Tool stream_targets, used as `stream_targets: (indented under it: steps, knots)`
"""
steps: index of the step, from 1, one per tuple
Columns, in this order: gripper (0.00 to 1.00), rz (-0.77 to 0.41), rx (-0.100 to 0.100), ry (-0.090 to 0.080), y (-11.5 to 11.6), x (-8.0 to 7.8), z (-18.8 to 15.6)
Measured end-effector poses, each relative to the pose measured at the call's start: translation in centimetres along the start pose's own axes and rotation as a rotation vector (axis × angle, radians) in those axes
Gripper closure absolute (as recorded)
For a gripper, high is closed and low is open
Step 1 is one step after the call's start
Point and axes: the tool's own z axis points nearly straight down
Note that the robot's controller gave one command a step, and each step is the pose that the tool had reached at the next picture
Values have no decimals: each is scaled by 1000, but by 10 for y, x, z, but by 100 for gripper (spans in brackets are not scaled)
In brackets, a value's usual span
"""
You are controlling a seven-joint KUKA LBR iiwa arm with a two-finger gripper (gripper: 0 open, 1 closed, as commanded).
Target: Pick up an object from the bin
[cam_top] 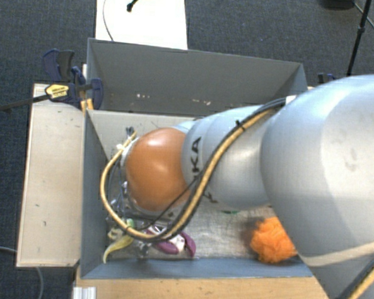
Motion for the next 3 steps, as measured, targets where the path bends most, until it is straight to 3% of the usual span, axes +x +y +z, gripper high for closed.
stream_targets:
  steps: [1, 3]
  knots:
    - [100, -318, -1, -12, -3, -4, -3]
    - [100, -316, -1, -13, -3, -5, -5]
